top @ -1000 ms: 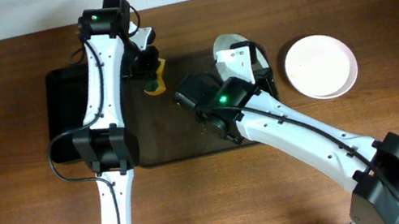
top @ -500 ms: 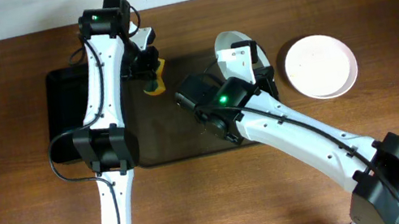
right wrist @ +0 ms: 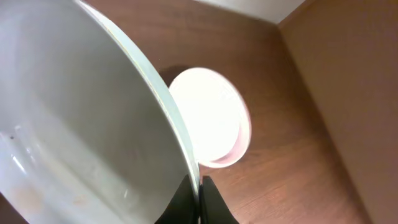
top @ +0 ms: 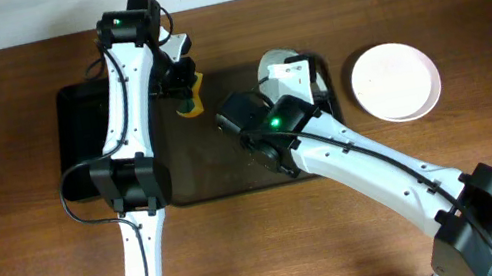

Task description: Clean dirty plates on tray and stack at the side

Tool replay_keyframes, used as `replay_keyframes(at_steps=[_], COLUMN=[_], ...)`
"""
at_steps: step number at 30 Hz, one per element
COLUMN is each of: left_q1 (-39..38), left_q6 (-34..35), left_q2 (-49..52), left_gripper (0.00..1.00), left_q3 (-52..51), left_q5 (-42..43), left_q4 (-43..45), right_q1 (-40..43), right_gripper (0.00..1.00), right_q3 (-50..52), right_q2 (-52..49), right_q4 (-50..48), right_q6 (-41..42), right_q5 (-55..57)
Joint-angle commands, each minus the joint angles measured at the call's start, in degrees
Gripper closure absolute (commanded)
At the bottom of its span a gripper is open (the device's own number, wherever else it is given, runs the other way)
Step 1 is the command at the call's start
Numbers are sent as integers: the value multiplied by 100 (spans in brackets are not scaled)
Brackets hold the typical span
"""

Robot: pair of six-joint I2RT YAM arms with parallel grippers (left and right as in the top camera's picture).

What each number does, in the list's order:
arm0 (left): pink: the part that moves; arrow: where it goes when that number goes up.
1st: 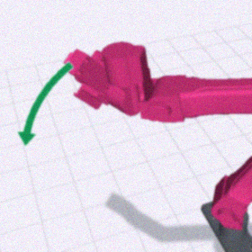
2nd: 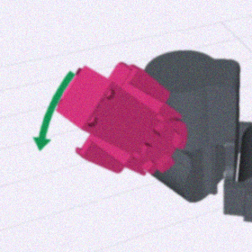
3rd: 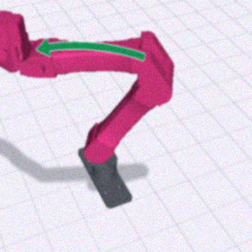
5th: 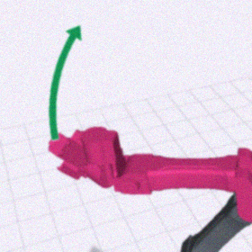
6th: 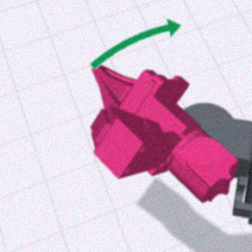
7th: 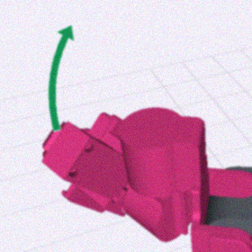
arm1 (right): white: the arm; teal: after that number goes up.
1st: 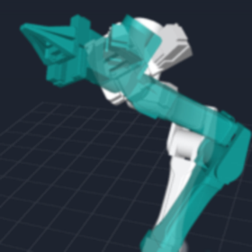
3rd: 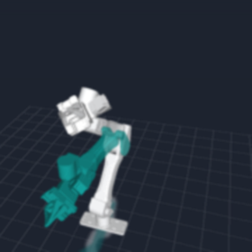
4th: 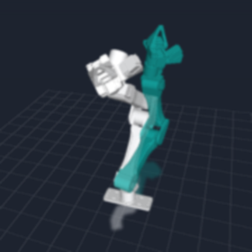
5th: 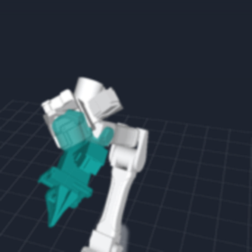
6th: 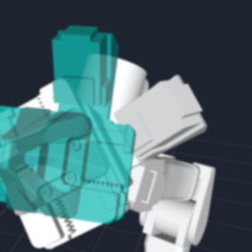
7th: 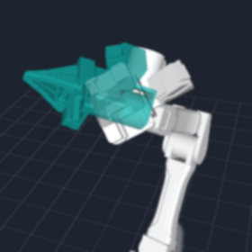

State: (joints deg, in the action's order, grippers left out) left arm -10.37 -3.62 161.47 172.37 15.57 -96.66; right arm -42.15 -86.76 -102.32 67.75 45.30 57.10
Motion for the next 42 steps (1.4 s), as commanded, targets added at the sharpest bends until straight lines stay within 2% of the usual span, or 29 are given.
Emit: replay_keyframes(at_steps=[1,4,11,18,26,31,37,42], left_q1=[24,24,24,24,24,24,24,24], left_q6=[37,37,37,37,35,37,37,37], left_q2=[-302,-302,-302,-302,-302,-302,-302,-302], left_gripper=[99,99,99,99,99,99,99,99], left_q3=[92,92,92,92,92,92,92,92], left_q5=[-42,-42,-42,-39,-42,-42,-39,-39], left_q4=[-9,-9,-9,-9,-9,-9,-9,-9], right_q1=[160,457,1606,2590,3532,4518,5611,6151], right_gripper=[96,96,96,96,96,96,96,96], right_q3=[-101,-101,-101,-101,-101,-101,-57,260], right_q2=[39,39,74,168,168,168,151,52], right_q4=[-157,-317,-918,-1032,-1016,-953,-861,-1178], right_q6=[131,98,-1025,-1506,-1711,-1969,-2249,-2243], right_q5=[-1075,-1923,-4806,-6179,-6631,-6885,-6671,-6481])
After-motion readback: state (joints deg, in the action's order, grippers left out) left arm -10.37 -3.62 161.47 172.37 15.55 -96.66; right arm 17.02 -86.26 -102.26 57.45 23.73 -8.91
